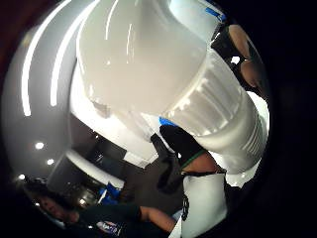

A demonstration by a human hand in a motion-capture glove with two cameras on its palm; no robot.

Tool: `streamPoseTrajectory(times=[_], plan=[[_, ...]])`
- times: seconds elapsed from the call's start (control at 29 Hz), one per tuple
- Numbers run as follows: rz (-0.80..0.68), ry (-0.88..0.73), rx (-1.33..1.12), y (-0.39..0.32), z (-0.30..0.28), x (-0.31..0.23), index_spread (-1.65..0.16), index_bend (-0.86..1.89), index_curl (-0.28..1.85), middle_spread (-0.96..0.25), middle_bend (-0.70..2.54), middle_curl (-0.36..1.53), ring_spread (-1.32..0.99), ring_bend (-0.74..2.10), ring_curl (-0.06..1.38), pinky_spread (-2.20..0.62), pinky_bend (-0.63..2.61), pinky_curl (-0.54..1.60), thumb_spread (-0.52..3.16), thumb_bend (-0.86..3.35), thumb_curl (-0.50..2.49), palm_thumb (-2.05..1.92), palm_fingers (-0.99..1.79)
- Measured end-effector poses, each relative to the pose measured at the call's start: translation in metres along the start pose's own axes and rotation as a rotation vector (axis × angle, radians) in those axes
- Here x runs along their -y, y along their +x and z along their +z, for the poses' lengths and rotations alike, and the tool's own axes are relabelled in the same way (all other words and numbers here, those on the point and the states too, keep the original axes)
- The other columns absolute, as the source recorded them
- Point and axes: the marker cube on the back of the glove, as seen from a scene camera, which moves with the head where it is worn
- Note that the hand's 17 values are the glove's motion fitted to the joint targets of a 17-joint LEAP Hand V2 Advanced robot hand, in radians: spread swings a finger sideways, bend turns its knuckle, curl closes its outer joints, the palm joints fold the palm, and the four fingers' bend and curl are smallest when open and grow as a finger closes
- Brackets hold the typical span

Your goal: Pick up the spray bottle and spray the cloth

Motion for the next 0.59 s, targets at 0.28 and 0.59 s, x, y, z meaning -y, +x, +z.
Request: streamPoseTrajectory(times=[0.28,0.59], plan=[[-0.019,-0.027,-0.077,0.010,0.006,-0.012,-0.33,0.04,0.34,-0.20,0.46,0.43,-0.18,0.54,0.38,0.00,0.29,0.34,0.97,-0.05,0.45,0.52,0.87],[-0.065,-0.025,-0.137,0.000,-0.043,-0.031,-0.34,0.06,0.26,-0.12,0.25,0.37,-0.13,0.47,0.37,0.10,0.44,0.38,0.97,-0.05,0.39,0.43,0.43]])
